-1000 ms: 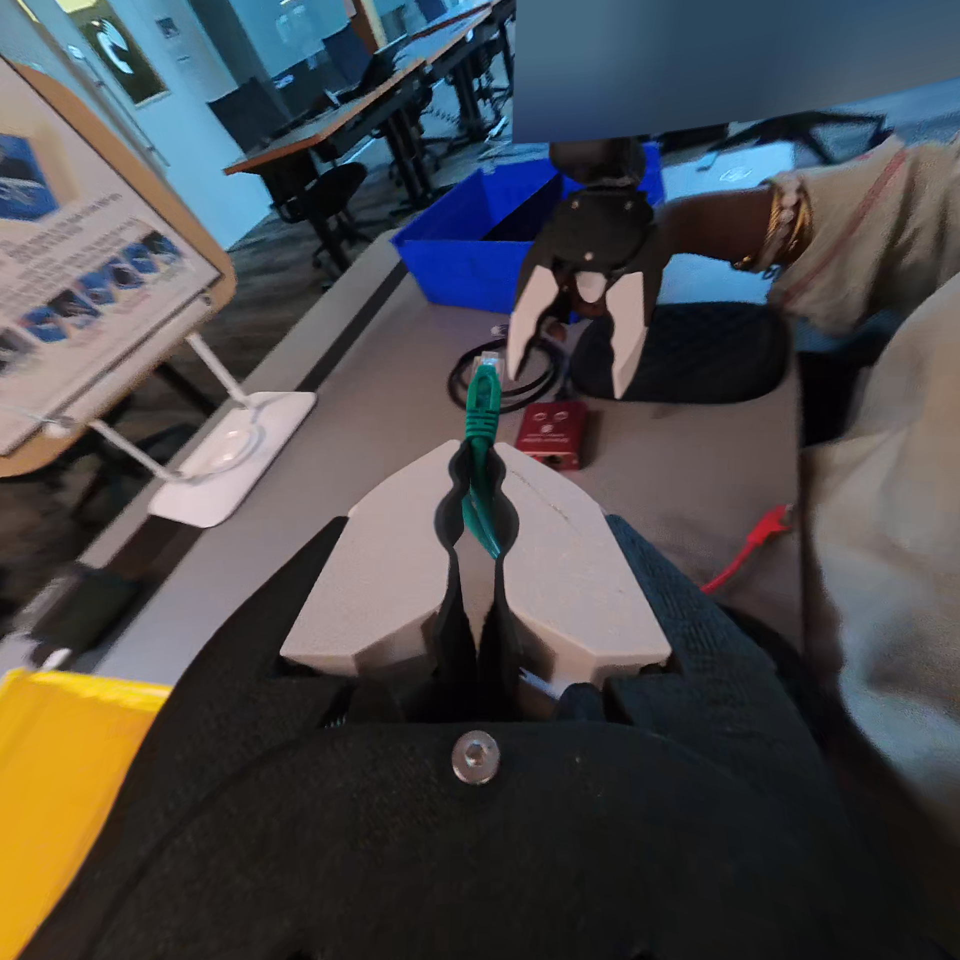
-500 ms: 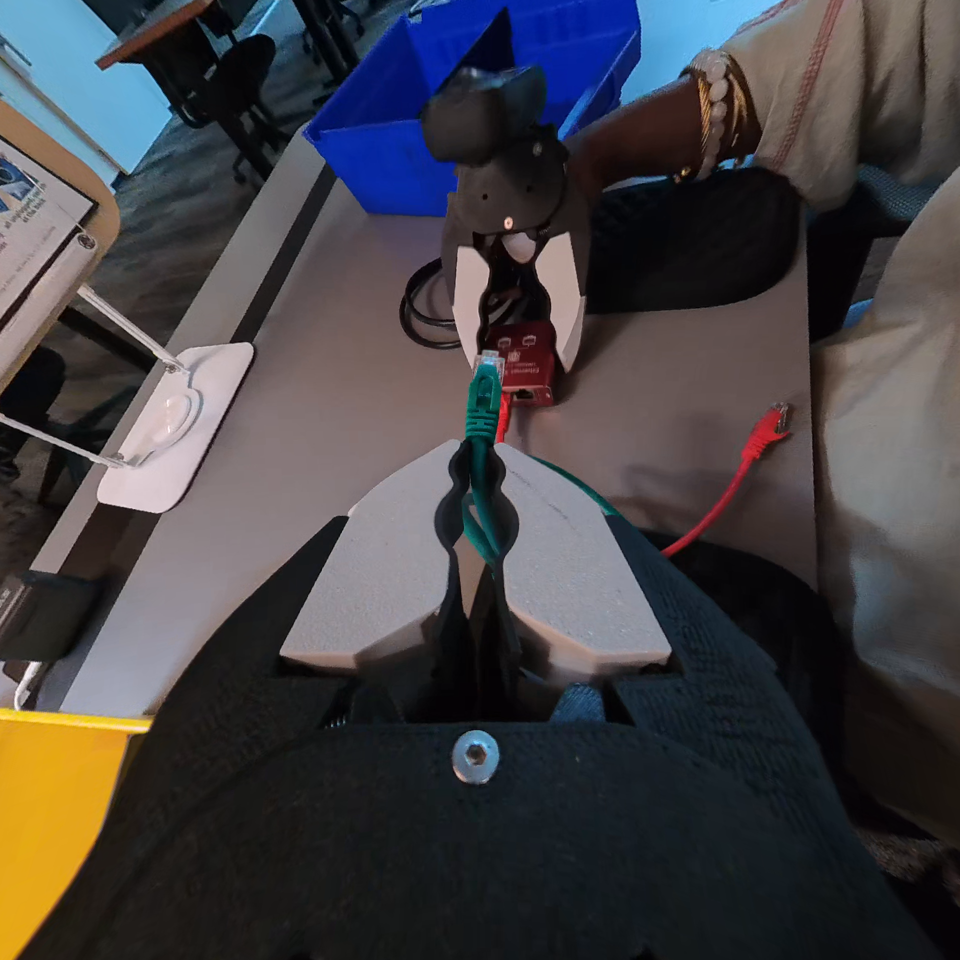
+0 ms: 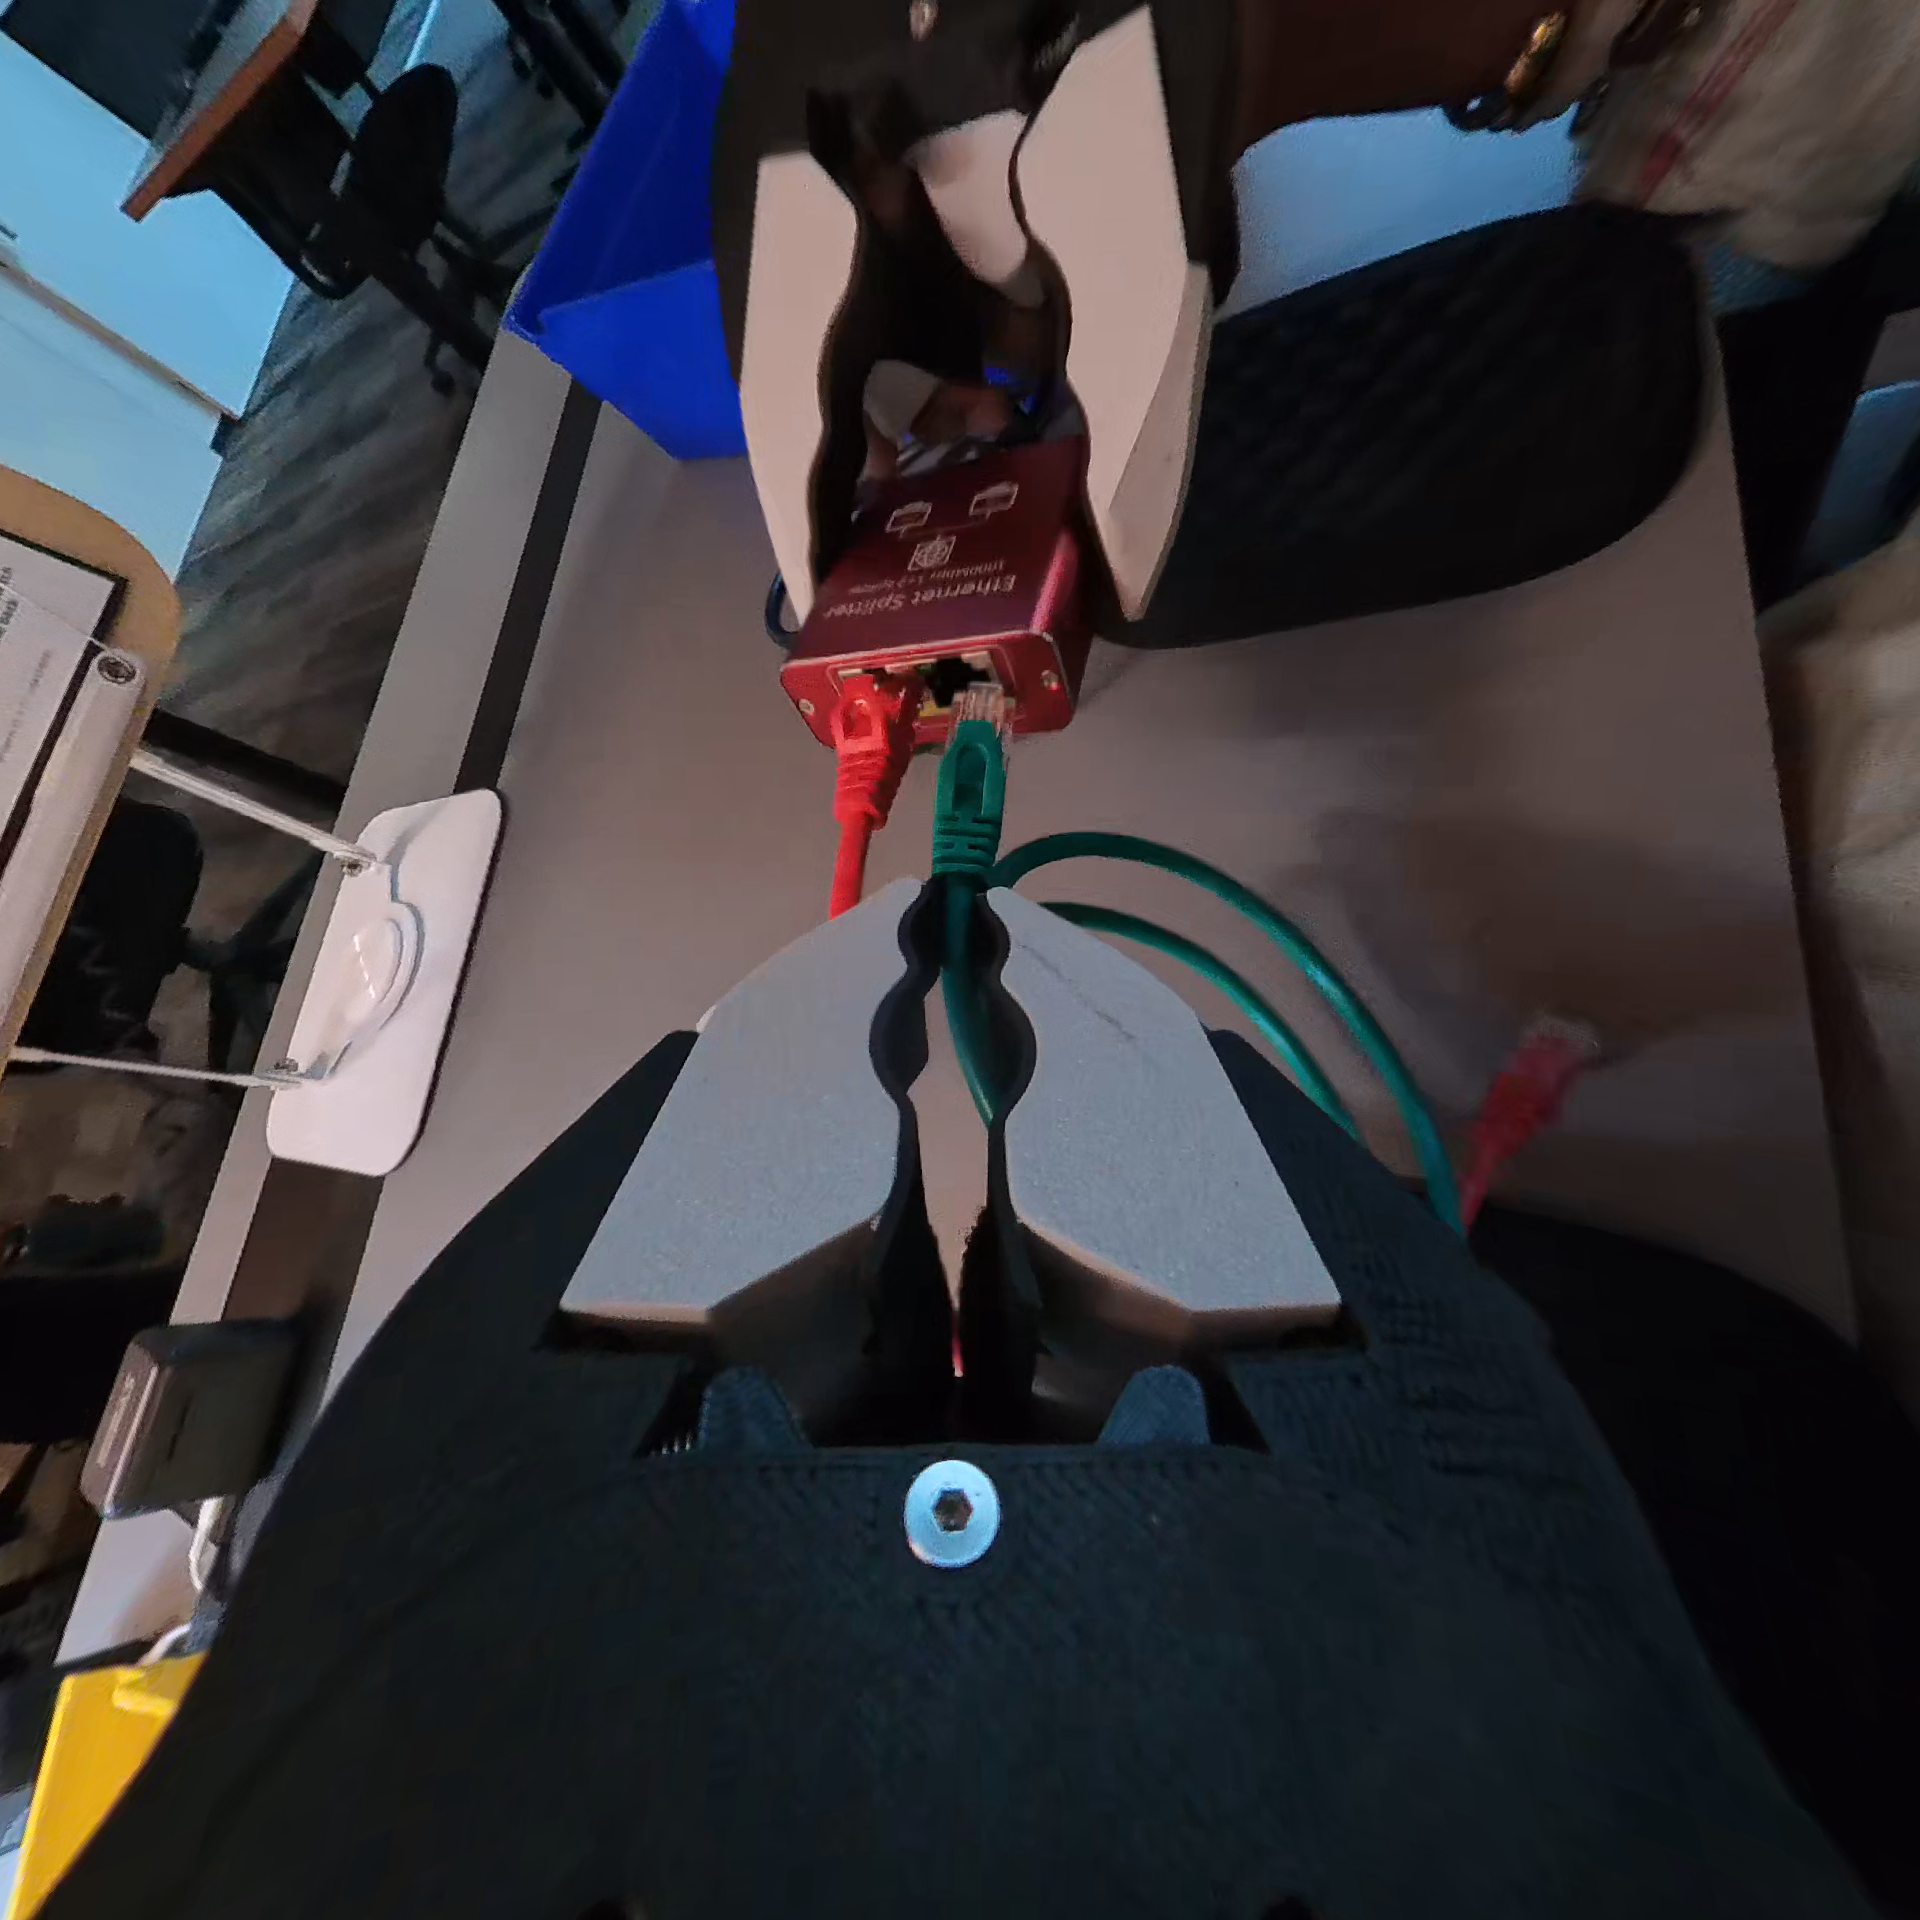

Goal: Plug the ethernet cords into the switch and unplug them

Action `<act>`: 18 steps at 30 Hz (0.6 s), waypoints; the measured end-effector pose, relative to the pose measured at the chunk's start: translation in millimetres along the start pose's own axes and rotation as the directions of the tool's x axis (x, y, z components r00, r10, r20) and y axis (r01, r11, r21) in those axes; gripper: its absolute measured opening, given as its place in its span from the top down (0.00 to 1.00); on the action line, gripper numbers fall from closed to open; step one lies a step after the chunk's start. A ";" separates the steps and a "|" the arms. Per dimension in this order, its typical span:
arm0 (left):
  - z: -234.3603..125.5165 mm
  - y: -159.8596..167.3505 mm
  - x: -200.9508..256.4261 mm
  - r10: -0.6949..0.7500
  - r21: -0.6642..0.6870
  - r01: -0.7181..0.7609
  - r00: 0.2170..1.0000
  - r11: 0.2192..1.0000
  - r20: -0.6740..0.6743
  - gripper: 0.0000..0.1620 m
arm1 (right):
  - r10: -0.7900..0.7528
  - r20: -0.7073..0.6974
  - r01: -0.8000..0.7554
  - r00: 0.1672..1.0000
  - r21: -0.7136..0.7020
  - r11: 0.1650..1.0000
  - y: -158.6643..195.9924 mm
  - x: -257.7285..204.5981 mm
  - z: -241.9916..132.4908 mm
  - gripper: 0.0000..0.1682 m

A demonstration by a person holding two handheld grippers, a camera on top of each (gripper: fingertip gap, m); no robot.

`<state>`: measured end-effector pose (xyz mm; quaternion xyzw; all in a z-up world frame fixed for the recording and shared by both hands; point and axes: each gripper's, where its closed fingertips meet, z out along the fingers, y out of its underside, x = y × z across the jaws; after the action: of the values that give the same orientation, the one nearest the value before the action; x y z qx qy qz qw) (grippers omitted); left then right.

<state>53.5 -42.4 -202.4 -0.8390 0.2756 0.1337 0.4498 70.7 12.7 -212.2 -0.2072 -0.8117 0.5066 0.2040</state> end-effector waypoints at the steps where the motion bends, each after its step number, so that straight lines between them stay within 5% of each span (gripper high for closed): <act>1: 2.0 0.1 1.0 0.008 -0.007 -0.008 1.000 1.000 -0.001 0.97 | -0.013 -0.016 0.013 1.000 -0.002 1.000 -1.5 0.0 -1.9 0.59; 5: 5.9 0.6 6.4 0.007 -0.031 -0.008 1.000 0.999 -0.021 0.97 | -0.063 -0.036 0.061 0.997 -0.049 0.997 2.6 -1.9 -5.4 0.59; 11: 5.2 -4.6 7.4 -0.215 0.049 0.222 0.970 0.974 -0.113 0.97 | -0.177 -0.107 0.166 0.978 -0.106 0.980 3.6 -1.7 -5.9 0.59; 18: 9.1 4.2 8.0 -0.077 -0.066 0.077 0.997 0.995 0.003 0.97 | -0.205 -0.112 0.188 0.972 -0.141 0.972 7.9 -3.3 -2.5 0.59</act>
<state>57.7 -39.4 -214.1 -0.8635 0.2384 0.1253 0.4264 75.8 15.9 -218.8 -0.1702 -0.8449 0.4159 0.2901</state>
